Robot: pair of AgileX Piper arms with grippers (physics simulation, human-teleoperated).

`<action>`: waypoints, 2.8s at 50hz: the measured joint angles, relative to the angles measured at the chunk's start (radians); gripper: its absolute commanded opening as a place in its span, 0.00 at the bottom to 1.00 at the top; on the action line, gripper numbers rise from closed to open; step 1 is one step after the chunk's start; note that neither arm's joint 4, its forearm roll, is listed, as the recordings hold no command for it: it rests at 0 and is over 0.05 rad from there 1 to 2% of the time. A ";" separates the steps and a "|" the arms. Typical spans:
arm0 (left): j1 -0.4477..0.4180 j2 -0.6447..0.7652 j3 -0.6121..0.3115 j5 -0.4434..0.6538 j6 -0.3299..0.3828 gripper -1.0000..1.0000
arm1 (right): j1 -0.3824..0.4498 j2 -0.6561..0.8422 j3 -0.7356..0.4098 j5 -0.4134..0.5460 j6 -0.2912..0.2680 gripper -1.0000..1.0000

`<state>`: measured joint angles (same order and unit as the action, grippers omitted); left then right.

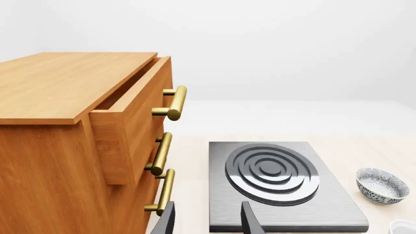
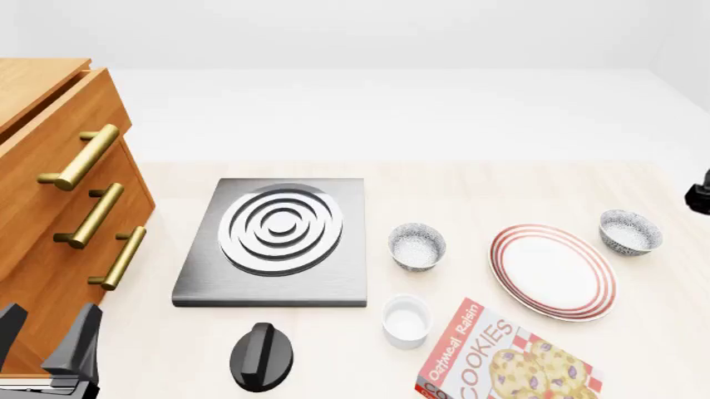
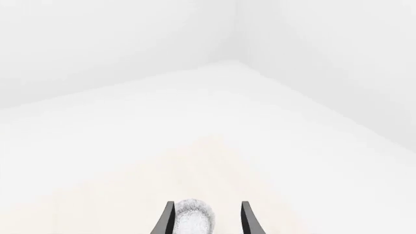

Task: Pick the akita bowl next to the plate and place it on the plate.

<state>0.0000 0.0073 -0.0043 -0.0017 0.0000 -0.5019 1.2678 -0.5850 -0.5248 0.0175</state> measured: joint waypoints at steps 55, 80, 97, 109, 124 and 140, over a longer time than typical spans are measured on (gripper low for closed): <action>0.000 0.000 0.000 0.000 0.000 1.00 | 0.008 0.172 0.004 -0.112 0.023 1.00; 0.000 0.000 0.000 0.000 0.000 1.00 | 0.004 0.239 -0.007 -0.146 0.030 1.00; 0.000 0.000 0.000 0.000 0.000 1.00 | 0.004 0.279 -0.017 -0.163 0.034 1.00; 0.000 0.000 0.000 0.000 0.000 1.00 | 0.001 0.312 -0.033 -0.173 0.040 1.00; 0.000 0.000 0.000 0.000 0.000 1.00 | -0.004 0.362 -0.050 -0.189 0.048 1.00; 0.000 0.000 0.000 0.000 0.000 1.00 | -0.006 0.401 -0.065 -0.200 0.054 1.00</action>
<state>0.0000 0.0073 -0.0043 -0.0017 0.0000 -0.5076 1.6691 -0.6502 -0.7244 0.0716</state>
